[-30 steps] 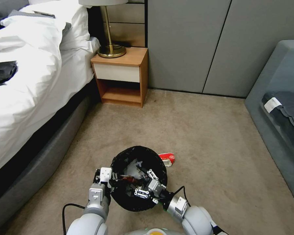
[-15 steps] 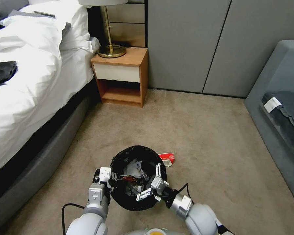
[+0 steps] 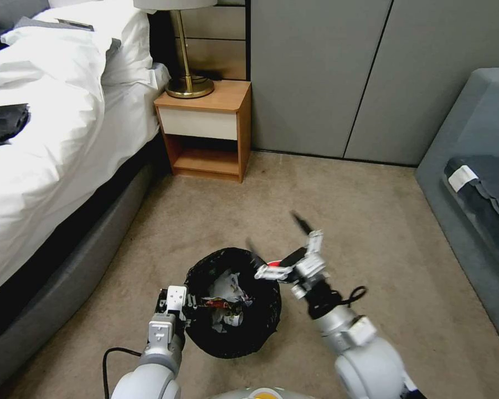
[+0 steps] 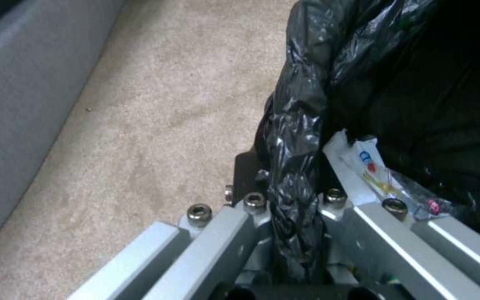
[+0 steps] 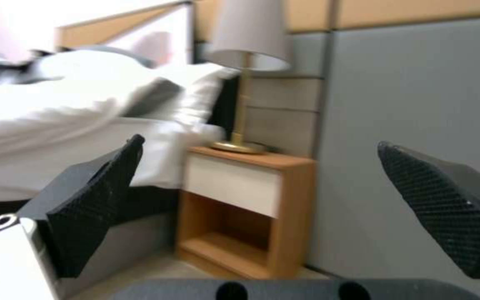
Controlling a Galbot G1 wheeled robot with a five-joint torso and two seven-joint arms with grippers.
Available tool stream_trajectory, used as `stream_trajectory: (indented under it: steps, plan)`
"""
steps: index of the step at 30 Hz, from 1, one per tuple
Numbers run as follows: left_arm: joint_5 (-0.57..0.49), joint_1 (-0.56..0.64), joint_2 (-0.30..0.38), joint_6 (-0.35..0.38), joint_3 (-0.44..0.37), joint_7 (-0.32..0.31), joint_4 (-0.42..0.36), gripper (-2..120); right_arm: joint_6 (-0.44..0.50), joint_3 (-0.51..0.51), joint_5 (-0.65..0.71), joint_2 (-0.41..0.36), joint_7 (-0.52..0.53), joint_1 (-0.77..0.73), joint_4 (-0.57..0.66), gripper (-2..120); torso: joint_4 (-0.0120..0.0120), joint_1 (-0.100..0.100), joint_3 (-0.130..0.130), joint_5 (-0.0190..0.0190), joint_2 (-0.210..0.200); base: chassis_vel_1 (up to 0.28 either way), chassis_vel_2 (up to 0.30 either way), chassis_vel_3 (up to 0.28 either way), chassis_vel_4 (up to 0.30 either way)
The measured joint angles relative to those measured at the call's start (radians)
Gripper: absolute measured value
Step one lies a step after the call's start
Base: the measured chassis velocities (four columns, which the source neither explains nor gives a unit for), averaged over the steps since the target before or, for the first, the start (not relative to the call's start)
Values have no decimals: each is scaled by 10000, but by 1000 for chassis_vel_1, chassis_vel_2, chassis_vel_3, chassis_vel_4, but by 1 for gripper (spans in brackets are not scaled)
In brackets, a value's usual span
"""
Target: Pick up the trash bin, then pick up the garbage from the floor and place it into the trash bin.
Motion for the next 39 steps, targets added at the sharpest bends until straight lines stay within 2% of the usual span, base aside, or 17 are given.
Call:
stream_trajectory:
  steps: [5, 12, 19, 39]
  plan:
    - [-35, 1, 16, 4, -12, -16, -87, 0, 275, 436, 90, 176, 583, -639, -153, 100, 0, 1, 0, 0, 0, 0, 0, 0, 0]
    - [-61, 49, 38, 7, -17, -24, -180, 0, 553, 772, 320, 302, 883, -864, -763, 100, 2, 0, 0, 0, 0, 0, 0, 0, 0]
    - [-145, 55, 41, 31, -42, -43, -251, 0, 697, 949, 452, 326, 1003, -828, -1368, 100, 2, 0, 0, 0, 0, 0, 0, 0, 0]
    - [-150, -2, 17, 57, -33, -36, -263, 0, 711, 966, 691, 351, 955, -628, -1563, 100, 1, 1, 0, 0, 0, 22, 24, 17, 20]
